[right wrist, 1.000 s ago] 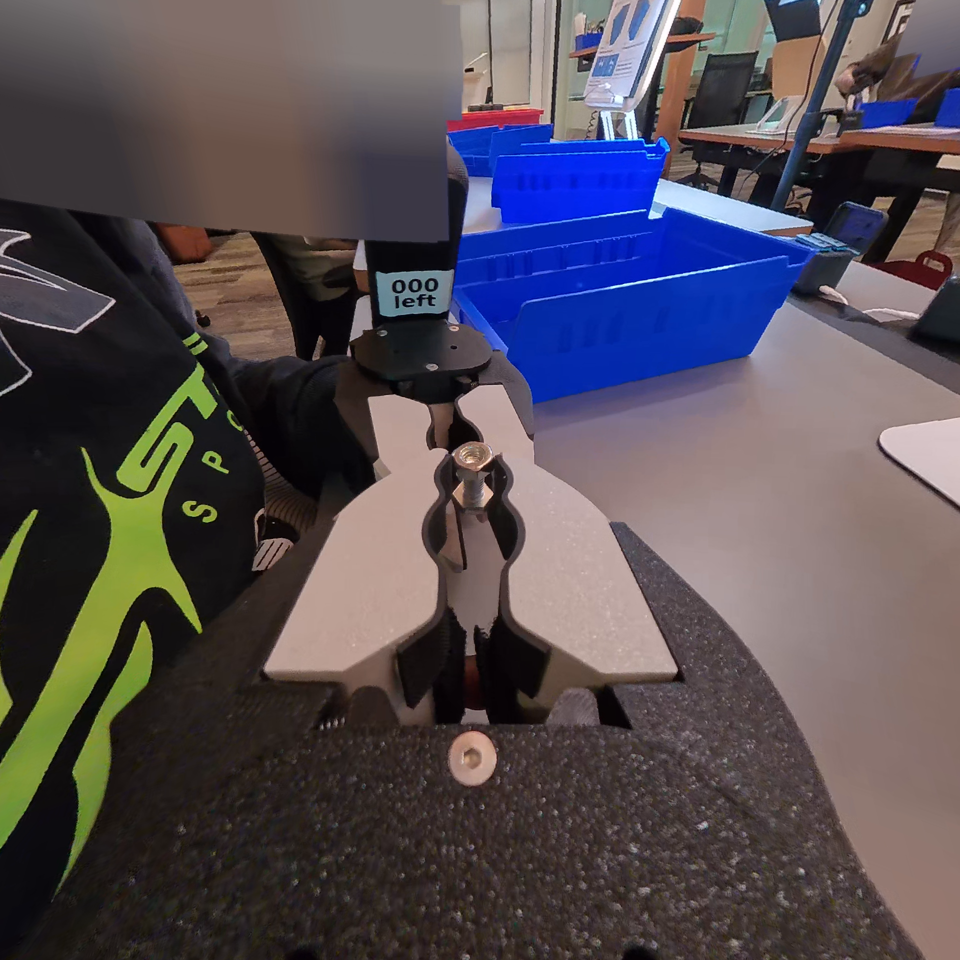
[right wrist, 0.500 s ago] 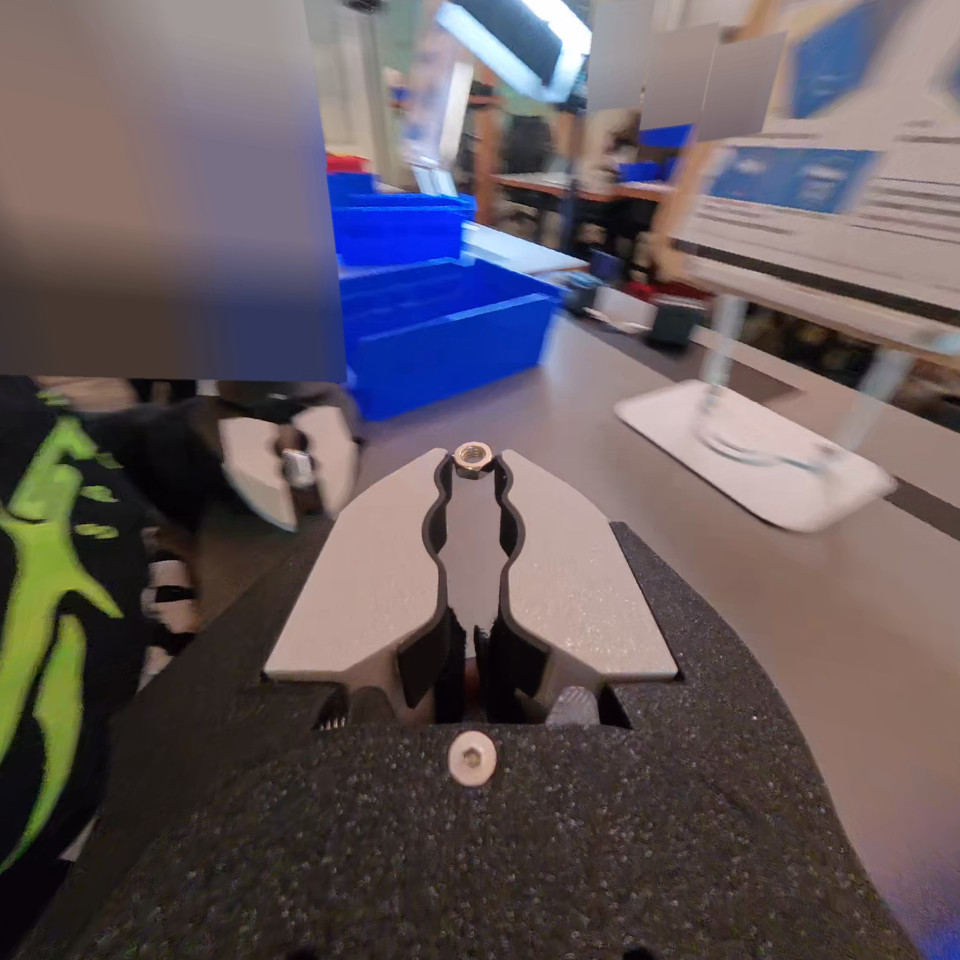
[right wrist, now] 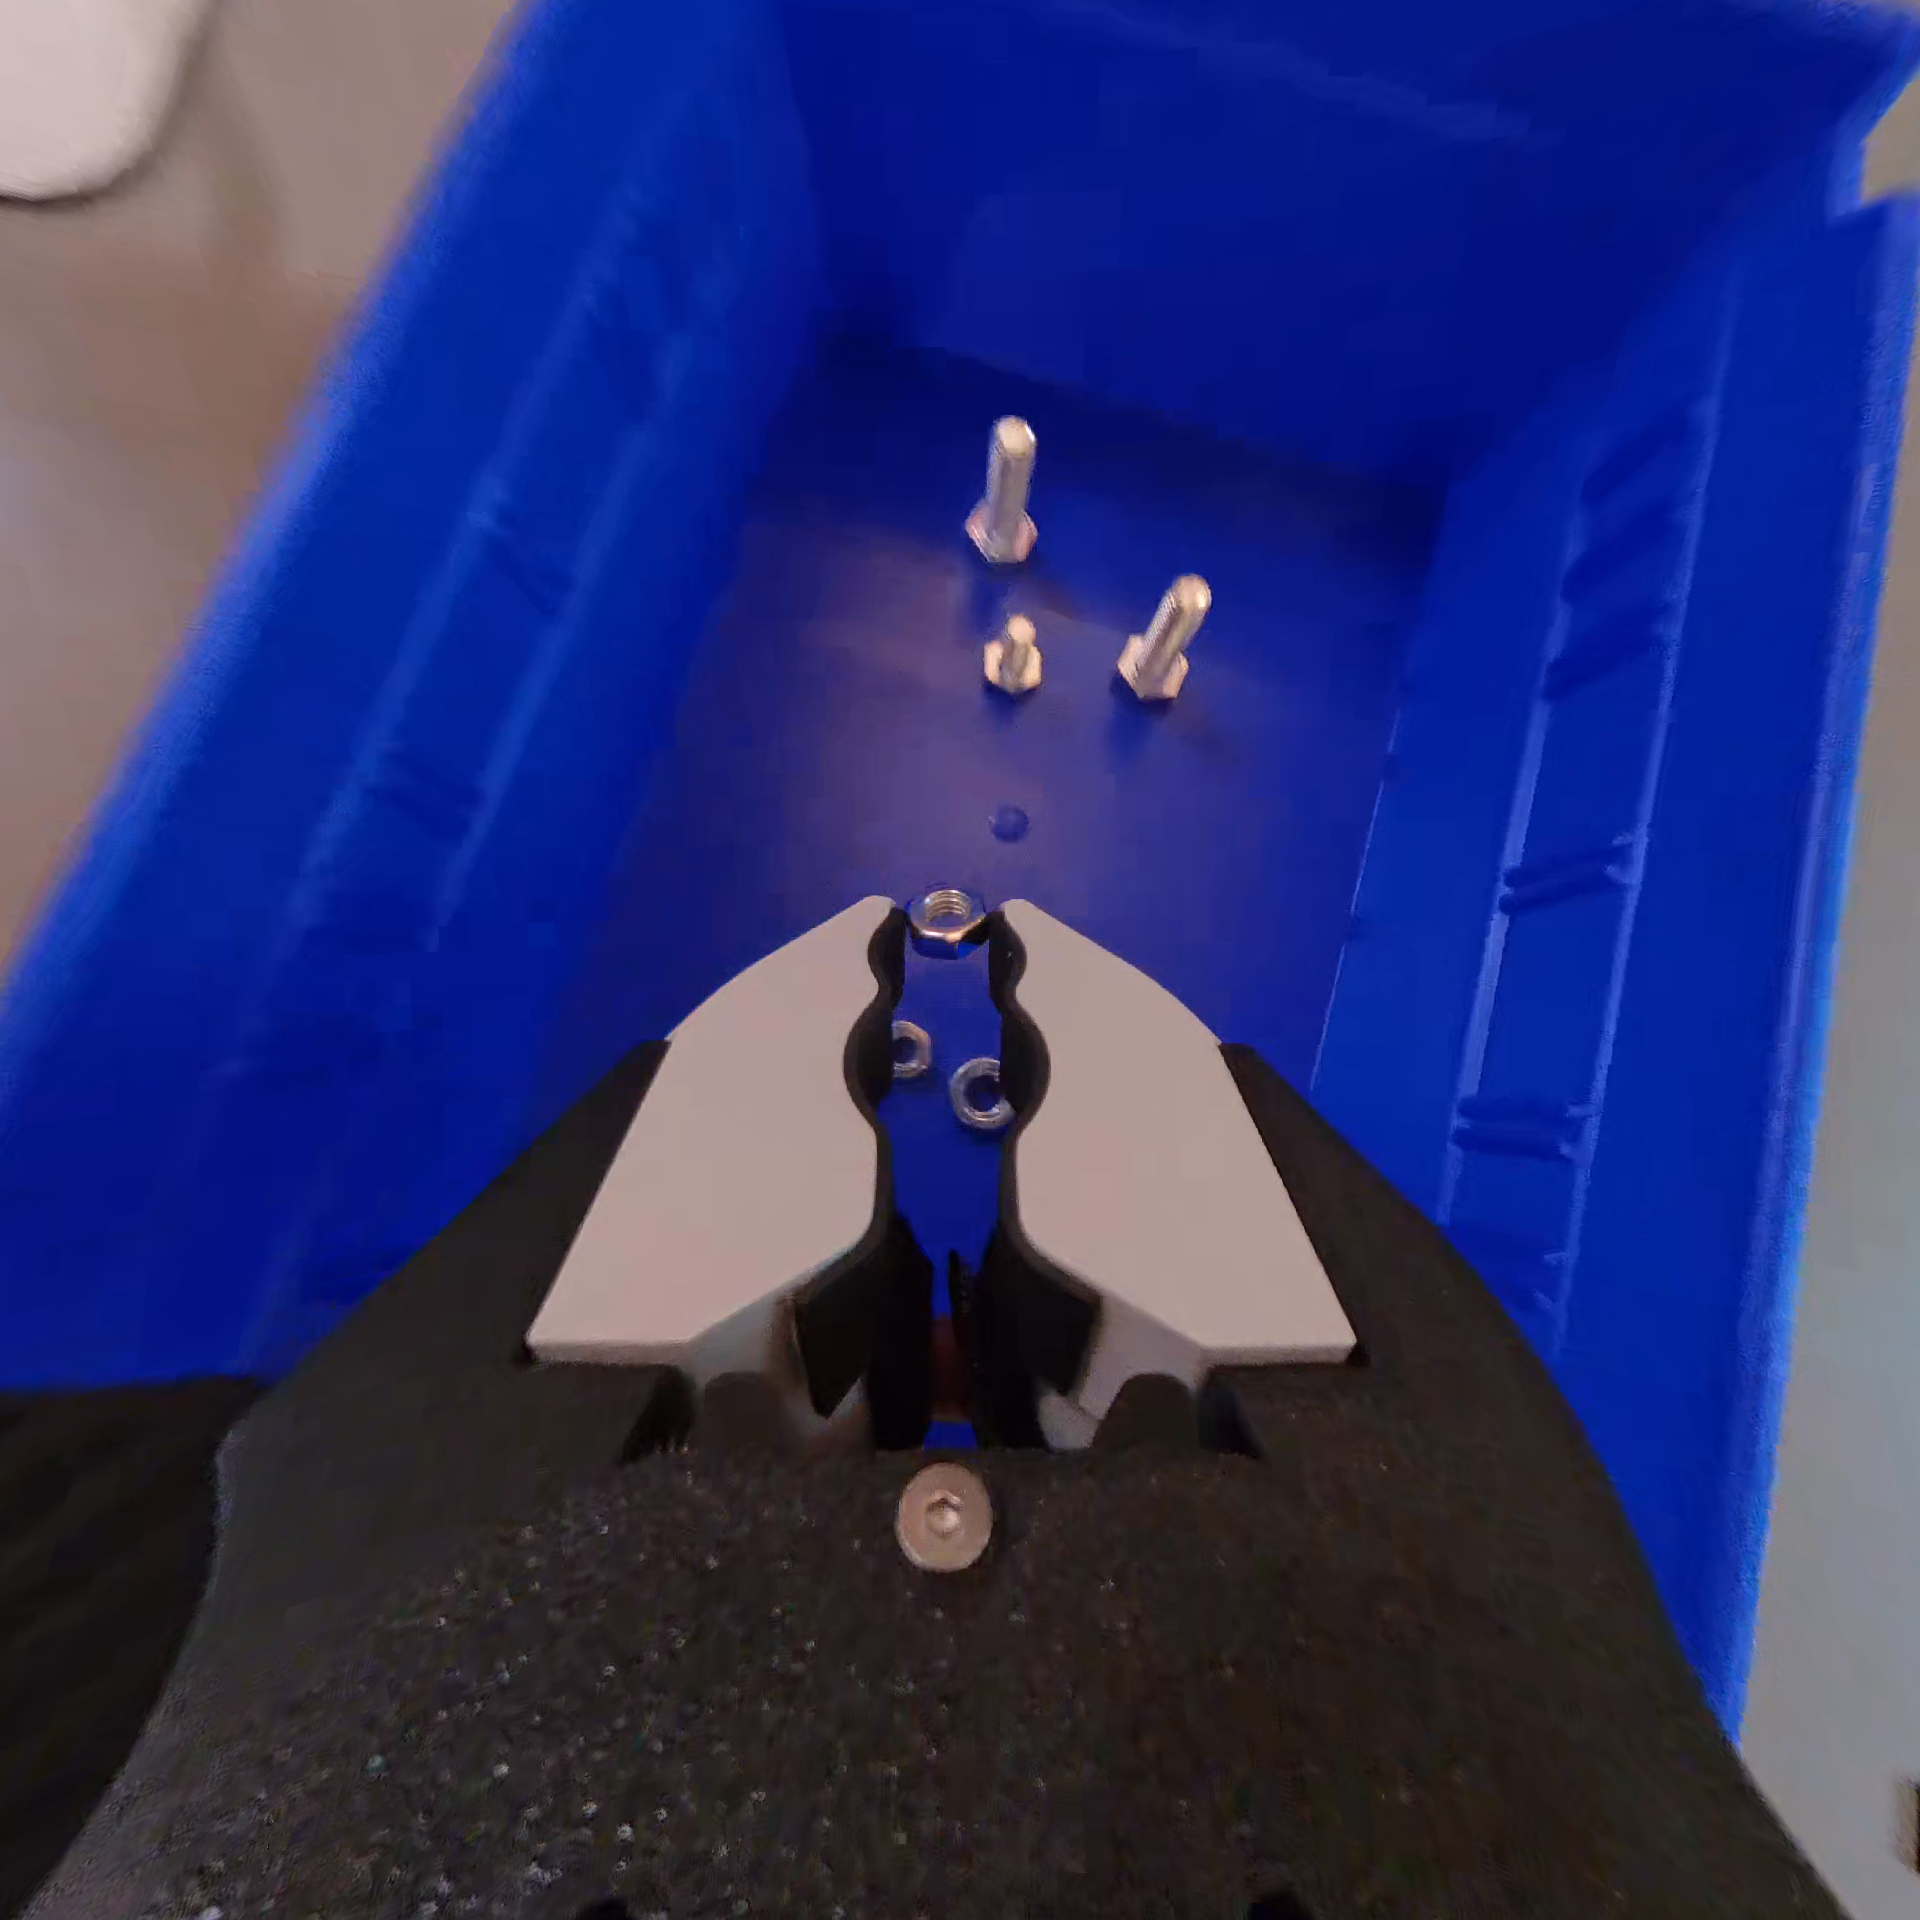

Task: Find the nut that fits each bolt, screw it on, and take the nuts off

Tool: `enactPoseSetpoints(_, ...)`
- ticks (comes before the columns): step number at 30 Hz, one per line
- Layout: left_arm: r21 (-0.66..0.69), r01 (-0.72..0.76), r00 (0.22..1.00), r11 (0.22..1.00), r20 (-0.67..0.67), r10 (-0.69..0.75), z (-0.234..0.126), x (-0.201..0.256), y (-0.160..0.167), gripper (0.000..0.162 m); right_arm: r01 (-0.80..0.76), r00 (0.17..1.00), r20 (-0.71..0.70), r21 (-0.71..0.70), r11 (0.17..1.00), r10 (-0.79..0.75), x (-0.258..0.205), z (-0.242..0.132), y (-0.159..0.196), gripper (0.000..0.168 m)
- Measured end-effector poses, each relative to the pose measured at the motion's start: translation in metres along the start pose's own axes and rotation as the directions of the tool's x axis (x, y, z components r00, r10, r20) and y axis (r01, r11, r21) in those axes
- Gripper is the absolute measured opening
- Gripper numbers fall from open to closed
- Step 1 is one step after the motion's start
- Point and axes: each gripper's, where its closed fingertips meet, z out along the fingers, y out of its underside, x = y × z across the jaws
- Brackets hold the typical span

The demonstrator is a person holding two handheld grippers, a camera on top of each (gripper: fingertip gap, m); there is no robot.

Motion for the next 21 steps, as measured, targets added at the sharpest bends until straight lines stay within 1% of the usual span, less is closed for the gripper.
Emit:
enactPoseSetpoints(2,-0.002,-0.001,1.000,1.000,0.003,0.001,0.000,0.000,0.000,0.016,-0.014,1.000,-0.009,-0.073,0.997,0.013,0.005,0.013,0.010,0.016)
enactPoseSetpoints(5,0.000,0.001,1.000,1.000,0.004,-0.001,-0.001,-0.001,0.000,0.015,-0.020,1.000,0.001,-0.139,0.990,0.020,0.006,0.025,0.018,0.016)
enactPoseSetpoints(9,0.003,0.007,1.000,1.000,0.007,-0.007,-0.001,-0.002,0.000,0.015,-0.006,1.000,0.014,-0.213,0.977,0.009,0.003,0.032,0.027,0.016)
enactPoseSetpoints(12,-0.001,0.007,1.000,1.000,0.009,-0.007,-0.001,-0.002,0.001,0.016,-0.008,1.000,0.024,-0.239,0.971,0.014,0.002,0.032,0.030,0.016)
enactPoseSetpoints(14,-0.003,0.006,1.000,1.000,0.011,-0.006,-0.001,-0.002,0.001,0.016,-0.012,1.000,0.025,-0.251,0.968,0.018,0.002,0.031,0.032,0.025)
enactPoseSetpoints(15,-0.003,0.006,1.000,1.000,0.013,-0.006,-0.001,-0.003,0.001,0.016,-0.015,1.000,0.019,-0.239,0.971,0.020,0.003,0.030,0.030,0.030)
enactPoseSetpoints(17,-0.001,0.007,1.000,1.000,0.024,-0.007,-0.001,-0.004,0.001,0.016,-0.027,1.000,0.004,-0.165,0.986,0.028,0.003,0.022,0.019,0.030)
enactPoseSetpoints(19,0.001,0.010,0.999,1.000,0.042,-0.010,-0.002,-0.007,0.000,0.016,-0.019,1.000,0.013,-0.023,1.000,0.019,-0.008,0.006,-0.004,0.028)
enactPoseSetpoints(21,0.001,0.017,0.998,1.000,0.056,-0.017,-0.002,-0.010,0.001,0.016,0.028,0.995,0.092,0.172,0.985,-0.044,-0.043,-0.018,-0.035,0.027)
